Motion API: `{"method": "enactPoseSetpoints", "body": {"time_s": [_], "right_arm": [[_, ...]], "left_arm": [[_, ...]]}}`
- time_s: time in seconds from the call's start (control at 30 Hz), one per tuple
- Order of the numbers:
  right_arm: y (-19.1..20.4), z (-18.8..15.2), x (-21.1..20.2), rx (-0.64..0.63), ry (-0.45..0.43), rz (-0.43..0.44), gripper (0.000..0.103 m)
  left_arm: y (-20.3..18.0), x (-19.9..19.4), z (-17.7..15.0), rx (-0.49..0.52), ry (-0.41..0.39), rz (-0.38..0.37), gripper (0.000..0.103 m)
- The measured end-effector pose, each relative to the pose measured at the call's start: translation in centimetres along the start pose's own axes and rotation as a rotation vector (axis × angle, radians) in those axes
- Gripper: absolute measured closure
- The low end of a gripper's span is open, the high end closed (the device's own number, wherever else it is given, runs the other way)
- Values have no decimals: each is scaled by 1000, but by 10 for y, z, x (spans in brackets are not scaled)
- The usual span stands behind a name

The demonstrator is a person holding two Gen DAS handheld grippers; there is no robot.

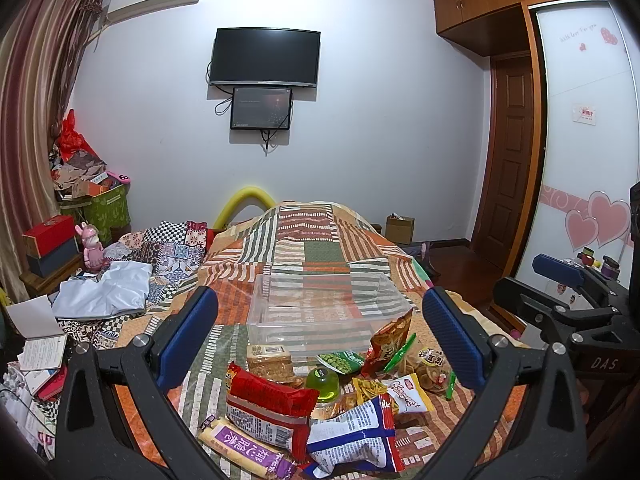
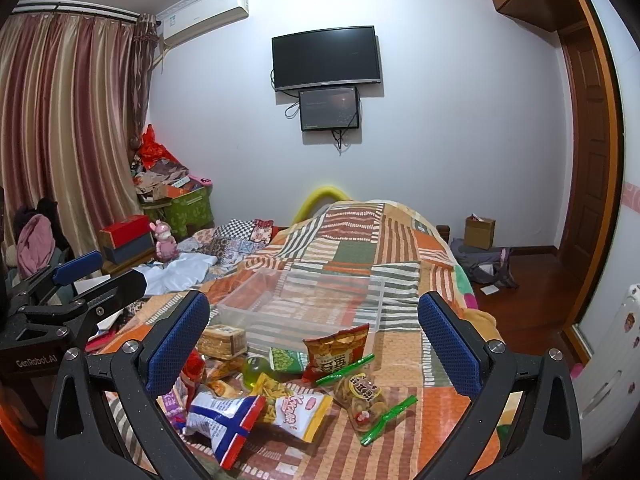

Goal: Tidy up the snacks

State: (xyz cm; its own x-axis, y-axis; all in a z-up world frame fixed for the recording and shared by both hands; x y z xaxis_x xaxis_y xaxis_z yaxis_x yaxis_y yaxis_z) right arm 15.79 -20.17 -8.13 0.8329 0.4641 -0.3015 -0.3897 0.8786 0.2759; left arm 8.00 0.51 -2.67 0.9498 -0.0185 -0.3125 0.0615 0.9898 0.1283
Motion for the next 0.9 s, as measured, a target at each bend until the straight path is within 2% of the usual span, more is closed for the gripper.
{"method": "enactPoseSetpoints", "body": {"time_s": [0.53, 0.7, 0.9], "right_arm": [[0, -3, 5, 4, 16, 4, 0], [-6, -9, 16, 16, 45, -1, 0], [-21, -23, 35, 43, 108, -16, 0]], "left_arm": [[-1, 10, -6, 0, 21, -11, 0], [2, 25, -19, -11, 66, -24, 0], [10, 54, -46, -36, 161, -32, 0]]}}
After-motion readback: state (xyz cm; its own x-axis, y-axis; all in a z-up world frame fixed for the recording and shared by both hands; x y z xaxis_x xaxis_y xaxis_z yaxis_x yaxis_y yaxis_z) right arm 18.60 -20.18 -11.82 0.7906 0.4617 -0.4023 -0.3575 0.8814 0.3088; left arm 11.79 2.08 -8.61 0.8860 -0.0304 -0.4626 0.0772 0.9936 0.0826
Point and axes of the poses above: each gripper's, at about its wrist camera, not at the fingertips, and x roughly the way its jaws point, y to its left, z to its top, the point moved 8 cm from there along x, roughly the way its jaws point, and after that the axes turned 12 degrees about x, right-handed, at the moved point
